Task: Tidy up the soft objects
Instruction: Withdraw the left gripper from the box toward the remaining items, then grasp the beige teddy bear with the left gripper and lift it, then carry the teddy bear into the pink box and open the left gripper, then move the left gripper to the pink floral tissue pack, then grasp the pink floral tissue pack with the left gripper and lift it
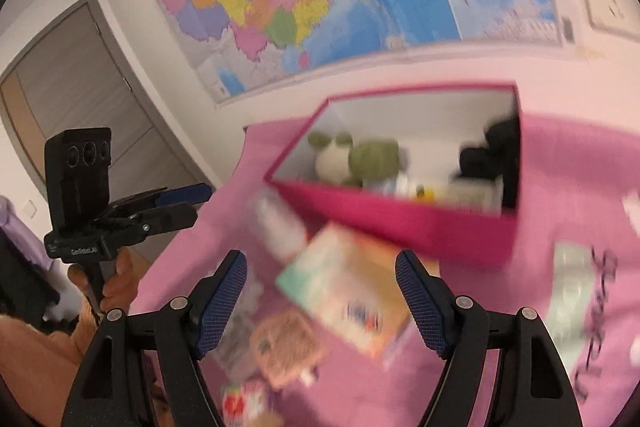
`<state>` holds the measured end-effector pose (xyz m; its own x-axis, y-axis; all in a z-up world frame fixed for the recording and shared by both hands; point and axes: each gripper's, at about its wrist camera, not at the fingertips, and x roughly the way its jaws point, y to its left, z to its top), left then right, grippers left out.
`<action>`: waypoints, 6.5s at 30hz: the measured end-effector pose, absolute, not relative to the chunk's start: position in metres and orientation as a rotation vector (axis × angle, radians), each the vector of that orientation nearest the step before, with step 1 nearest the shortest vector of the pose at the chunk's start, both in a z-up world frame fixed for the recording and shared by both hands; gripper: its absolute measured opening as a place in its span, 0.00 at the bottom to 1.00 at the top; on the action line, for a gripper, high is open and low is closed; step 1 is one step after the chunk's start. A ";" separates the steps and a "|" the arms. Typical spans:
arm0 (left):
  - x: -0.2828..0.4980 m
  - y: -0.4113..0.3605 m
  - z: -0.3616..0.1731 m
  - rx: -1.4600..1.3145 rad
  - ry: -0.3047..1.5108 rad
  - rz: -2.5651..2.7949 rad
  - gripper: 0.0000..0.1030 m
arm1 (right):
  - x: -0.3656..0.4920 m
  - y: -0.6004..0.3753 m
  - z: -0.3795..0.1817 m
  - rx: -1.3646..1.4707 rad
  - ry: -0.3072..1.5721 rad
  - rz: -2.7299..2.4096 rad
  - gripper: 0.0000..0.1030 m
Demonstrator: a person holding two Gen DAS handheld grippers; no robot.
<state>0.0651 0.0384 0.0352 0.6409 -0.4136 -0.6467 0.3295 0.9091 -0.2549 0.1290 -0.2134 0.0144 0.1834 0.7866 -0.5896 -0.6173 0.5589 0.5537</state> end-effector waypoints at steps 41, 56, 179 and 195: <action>0.035 -0.046 -0.055 -0.180 1.149 -0.687 0.37 | 0.045 -0.286 -0.077 0.445 1.251 0.950 0.23; 0.038 -0.037 -0.061 -0.183 1.166 -0.668 0.37 | 0.051 -0.265 -0.085 0.302 1.236 0.940 0.13; 0.030 -0.021 -0.075 -0.204 1.170 -0.617 0.31 | 0.041 -0.235 -0.068 0.248 1.230 1.014 0.36; 0.038 -0.025 -0.034 -0.163 1.044 -0.643 0.31 | 0.052 -0.237 -0.029 0.205 1.115 1.000 0.34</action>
